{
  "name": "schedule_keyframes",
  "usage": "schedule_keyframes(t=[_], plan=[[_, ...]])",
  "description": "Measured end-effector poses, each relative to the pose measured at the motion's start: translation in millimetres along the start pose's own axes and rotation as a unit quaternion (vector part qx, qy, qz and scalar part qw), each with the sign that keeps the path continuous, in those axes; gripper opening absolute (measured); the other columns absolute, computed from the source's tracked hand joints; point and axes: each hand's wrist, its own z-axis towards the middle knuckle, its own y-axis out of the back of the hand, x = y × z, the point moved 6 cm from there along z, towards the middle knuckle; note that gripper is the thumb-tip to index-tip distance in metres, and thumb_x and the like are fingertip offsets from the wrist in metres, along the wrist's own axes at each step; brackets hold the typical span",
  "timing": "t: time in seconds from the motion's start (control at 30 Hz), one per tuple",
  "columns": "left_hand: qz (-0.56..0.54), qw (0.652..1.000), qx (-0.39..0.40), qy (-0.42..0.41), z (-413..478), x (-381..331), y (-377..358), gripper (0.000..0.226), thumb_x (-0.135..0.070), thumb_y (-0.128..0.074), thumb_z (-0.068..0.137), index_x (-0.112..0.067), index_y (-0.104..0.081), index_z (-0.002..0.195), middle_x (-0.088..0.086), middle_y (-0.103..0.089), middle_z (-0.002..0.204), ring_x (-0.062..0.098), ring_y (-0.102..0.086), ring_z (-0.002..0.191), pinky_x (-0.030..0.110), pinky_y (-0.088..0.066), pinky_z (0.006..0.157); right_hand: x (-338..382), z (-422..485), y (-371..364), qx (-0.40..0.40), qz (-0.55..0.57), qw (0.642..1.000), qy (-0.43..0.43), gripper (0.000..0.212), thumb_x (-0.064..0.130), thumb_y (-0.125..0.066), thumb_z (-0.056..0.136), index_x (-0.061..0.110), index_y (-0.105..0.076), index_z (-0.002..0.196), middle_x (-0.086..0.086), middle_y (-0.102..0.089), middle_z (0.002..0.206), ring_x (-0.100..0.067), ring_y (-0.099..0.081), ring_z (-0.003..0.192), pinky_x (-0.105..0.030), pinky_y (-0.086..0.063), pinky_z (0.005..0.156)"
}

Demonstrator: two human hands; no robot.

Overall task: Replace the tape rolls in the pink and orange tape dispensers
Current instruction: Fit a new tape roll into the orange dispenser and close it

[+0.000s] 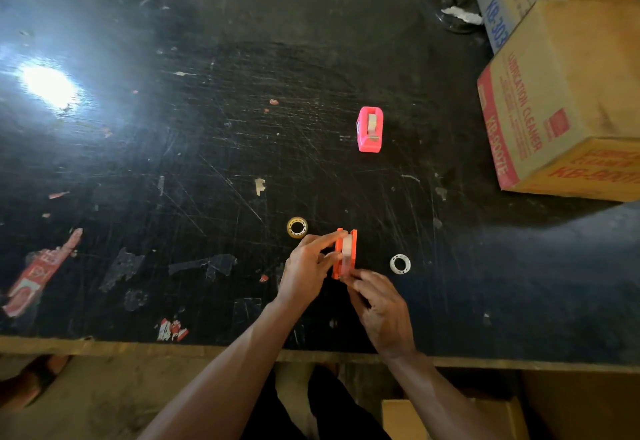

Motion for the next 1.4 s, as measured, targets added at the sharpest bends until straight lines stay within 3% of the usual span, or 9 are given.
schedule_keyframes(t=[0.23,0.4,0.6,0.77,0.9,1.07,1.17,1.27,1.4], plan=[[-0.008,1.000,-0.003,0.008,0,2,1,0.050,-0.025,-0.067,0.098,-0.043,-0.055,0.143,-0.007,-0.058,0.131,0.007,-0.070,0.105,0.041,-0.060,0.096,0,0,0,0.005,-0.004,1.000,-0.026,0.030,0.012,-0.076,0.090,0.017,-0.075,0.120,0.002,-0.072,0.122,-0.011,-0.064,0.115,-0.026,-0.055,0.098],[-0.041,0.999,-0.001,0.026,0,5,2,0.052,-0.024,-0.068,0.098,-0.047,-0.053,0.142,-0.008,-0.059,0.127,0.006,-0.071,0.104,0.044,-0.061,0.095,1,-7,2,-0.029,0.017,0.994,-0.108,0.037,0.008,-0.077,0.089,0.012,-0.071,0.125,-0.003,-0.071,0.126,-0.011,-0.063,0.119,-0.030,-0.054,0.101],[-0.051,0.998,-0.002,0.039,-1,5,7,0.051,-0.021,-0.063,0.101,-0.045,-0.051,0.144,-0.008,-0.059,0.126,0.008,-0.071,0.101,0.041,-0.062,0.092,4,-12,-7,-0.044,0.100,0.954,-0.281,0.049,0.031,-0.071,0.093,0.022,-0.058,0.140,0.000,-0.059,0.139,-0.011,-0.056,0.128,-0.027,-0.047,0.105],[-0.062,0.997,-0.016,0.047,1,9,21,0.053,-0.009,-0.055,0.104,-0.037,-0.049,0.148,-0.005,-0.061,0.124,0.010,-0.068,0.102,0.039,-0.062,0.090,9,-9,-23,-0.029,0.097,0.929,-0.357,0.081,0.050,-0.075,0.085,0.020,-0.041,0.153,-0.004,-0.046,0.152,-0.016,-0.046,0.138,-0.022,-0.037,0.105],[-0.015,0.997,-0.074,0.035,12,0,45,0.046,-0.015,-0.053,0.105,-0.028,-0.051,0.149,0.000,-0.062,0.124,0.010,-0.065,0.111,0.035,-0.057,0.100,13,-4,-38,-0.026,0.098,0.912,-0.399,0.091,0.057,-0.079,0.079,0.019,-0.039,0.152,-0.002,-0.044,0.150,-0.016,-0.039,0.138,-0.022,-0.033,0.101],[0.072,0.989,-0.128,0.016,49,-6,76,0.043,-0.027,-0.050,0.107,-0.027,-0.050,0.150,-0.001,-0.055,0.138,0.012,-0.056,0.124,0.029,-0.049,0.099,16,3,-47,-0.093,0.065,0.904,-0.412,0.074,0.050,-0.080,0.081,0.018,-0.052,0.142,-0.002,-0.057,0.137,-0.016,-0.047,0.126,-0.028,-0.043,0.100],[0.159,0.981,-0.113,-0.012,84,-5,86,0.045,-0.028,-0.048,0.108,-0.023,-0.046,0.153,0.003,-0.050,0.151,0.020,-0.046,0.141,0.039,-0.045,0.113,18,5,-48,-0.111,0.061,0.893,-0.433,0.068,0.045,-0.079,0.083,0.020,-0.053,0.140,0.002,-0.057,0.133,-0.010,-0.046,0.122,-0.024,-0.039,0.097],[0.263,0.961,-0.070,-0.046,119,-1,85,0.052,-0.031,-0.047,0.108,-0.018,-0.038,0.158,0.010,-0.038,0.165,0.028,-0.028,0.155,0.046,-0.029,0.126,15,5,-49,-0.110,0.055,0.881,-0.457,0.066,0.045,-0.078,0.084,0.022,-0.053,0.140,0.004,-0.055,0.133,-0.006,-0.045,0.120,-0.022,-0.038,0.094],[0.358,0.930,-0.018,-0.082,152,6,80,0.064,-0.044,-0.041,0.108,-0.018,-0.022,0.163,0.010,-0.017,0.172,0.030,-0.008,0.161,0.047,-0.014,0.130,8,10,-50,-0.120,0.051,0.869,-0.478,0.065,0.042,-0.080,0.083,0.021,-0.055,0.139,0.004,-0.053,0.126,-0.005,-0.047,0.110,-0.021,-0.041,0.087]])
